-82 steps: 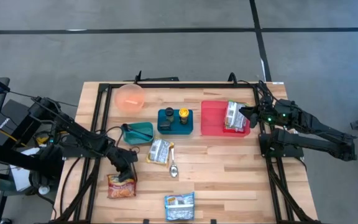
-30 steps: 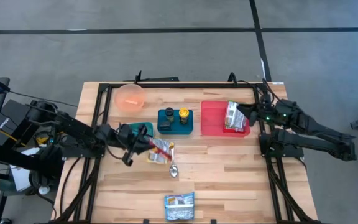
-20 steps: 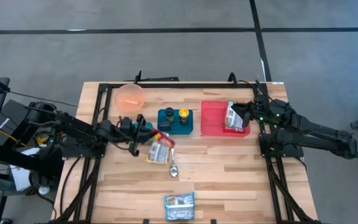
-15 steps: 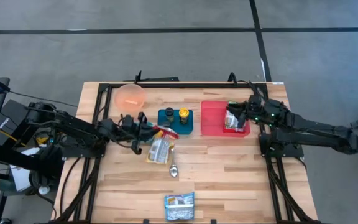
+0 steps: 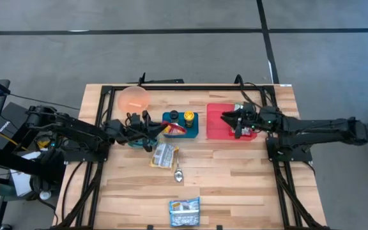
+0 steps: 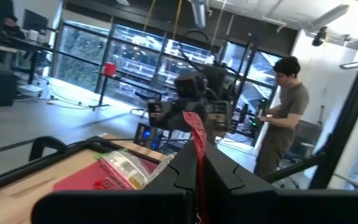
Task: Pick & Place Food Item
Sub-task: Put the dark red noodle pack into the pink bin
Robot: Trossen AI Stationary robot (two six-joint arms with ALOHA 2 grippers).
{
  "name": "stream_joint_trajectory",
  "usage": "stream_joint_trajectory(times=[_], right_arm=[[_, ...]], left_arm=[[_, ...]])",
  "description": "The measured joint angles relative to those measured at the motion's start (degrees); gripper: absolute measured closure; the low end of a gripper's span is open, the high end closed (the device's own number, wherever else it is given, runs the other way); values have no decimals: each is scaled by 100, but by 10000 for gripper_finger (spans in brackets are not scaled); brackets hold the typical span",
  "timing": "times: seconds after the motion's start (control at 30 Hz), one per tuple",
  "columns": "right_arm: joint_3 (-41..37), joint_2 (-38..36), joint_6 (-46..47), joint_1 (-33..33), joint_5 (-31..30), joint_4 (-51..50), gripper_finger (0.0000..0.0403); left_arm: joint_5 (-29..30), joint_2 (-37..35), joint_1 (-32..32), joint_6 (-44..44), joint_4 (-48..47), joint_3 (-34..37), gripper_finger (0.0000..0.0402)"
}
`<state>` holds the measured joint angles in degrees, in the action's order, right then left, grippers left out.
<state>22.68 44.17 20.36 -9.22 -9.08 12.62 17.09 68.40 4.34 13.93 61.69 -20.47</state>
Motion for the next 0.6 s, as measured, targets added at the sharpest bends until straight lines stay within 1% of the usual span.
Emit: stream_joint_trajectory(times=[0.23, 0.43, 0.53, 0.6], right_arm=[[0, 600, -44, 359, 7, 845, 295], [0, 1126, -105, 567, 28, 1326, 295], [2, 1390, -151, 637, 242, 1596, 284], [7, 1575, -147, 663, 425, 1741, 269]], left_arm=[[94, 103, 2, 50, 0, 1, 401], [201, 612, 2, 181, 90, -78, 401], [202, 870, -43, 188, 151, -286, 401], [204, 1077, -52, 194, 132, -436, 401]])
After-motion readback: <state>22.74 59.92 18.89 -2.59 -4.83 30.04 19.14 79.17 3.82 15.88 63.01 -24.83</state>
